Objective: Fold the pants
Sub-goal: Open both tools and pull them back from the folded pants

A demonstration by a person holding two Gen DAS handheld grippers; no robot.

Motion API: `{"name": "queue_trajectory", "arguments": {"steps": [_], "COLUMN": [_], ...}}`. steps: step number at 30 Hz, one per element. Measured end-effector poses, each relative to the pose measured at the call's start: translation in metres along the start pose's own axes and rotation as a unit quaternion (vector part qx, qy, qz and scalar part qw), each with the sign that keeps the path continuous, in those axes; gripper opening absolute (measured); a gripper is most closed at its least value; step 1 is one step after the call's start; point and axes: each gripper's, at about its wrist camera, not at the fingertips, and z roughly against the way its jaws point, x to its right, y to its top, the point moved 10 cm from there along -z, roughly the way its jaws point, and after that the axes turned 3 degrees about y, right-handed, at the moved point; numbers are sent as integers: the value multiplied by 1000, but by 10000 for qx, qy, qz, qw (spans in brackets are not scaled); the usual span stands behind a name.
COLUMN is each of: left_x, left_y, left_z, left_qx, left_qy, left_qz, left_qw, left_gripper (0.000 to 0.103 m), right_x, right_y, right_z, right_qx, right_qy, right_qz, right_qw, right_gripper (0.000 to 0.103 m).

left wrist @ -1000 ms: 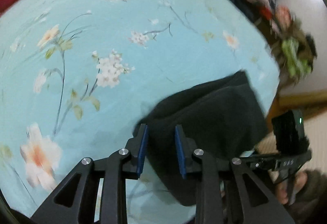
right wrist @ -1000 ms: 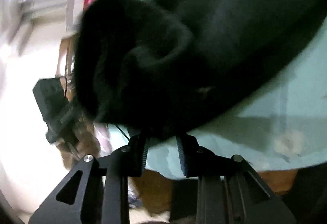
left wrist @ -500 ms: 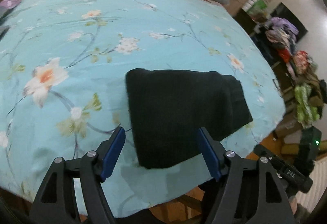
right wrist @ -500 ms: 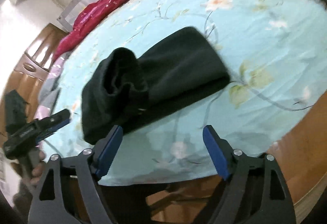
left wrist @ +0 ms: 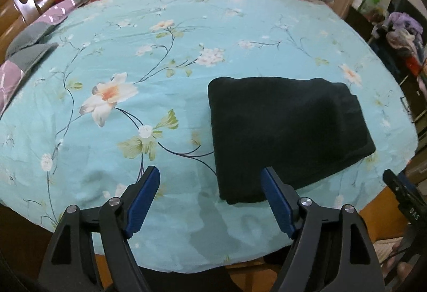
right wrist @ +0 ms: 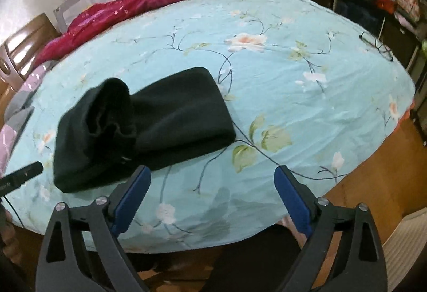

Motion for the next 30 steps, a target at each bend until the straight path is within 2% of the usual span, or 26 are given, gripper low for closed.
{"name": "queue_trajectory", "arguments": {"steps": [7,13,19,24,30], "left_x": [6,8,5,4,-8], "left_y": [9,8,11,8,3], "left_z": [-2,-7,-3,-3,0], "left_qx": [155,80,182,204,357], "left_qy": [40,193,69,-172,-238], "left_qz": [57,-135,48,196,266], "left_qw": [9999,9997,9998,9995,9987], "left_gripper": [79,79,79,79,79], "right_x": [6,2,3,-3,-13], "right_y": [7,5,5,3,0], "right_z": [2,-1,4,10,27], "right_qx": [174,160,198,165,224], "right_qy": [-198,-261,-268,-247,-345], "right_qz": [270,423,431,535,703], "right_qw": [9993,9986,9985,9981,9967], "right_gripper": [94,97,97,97,97]}}
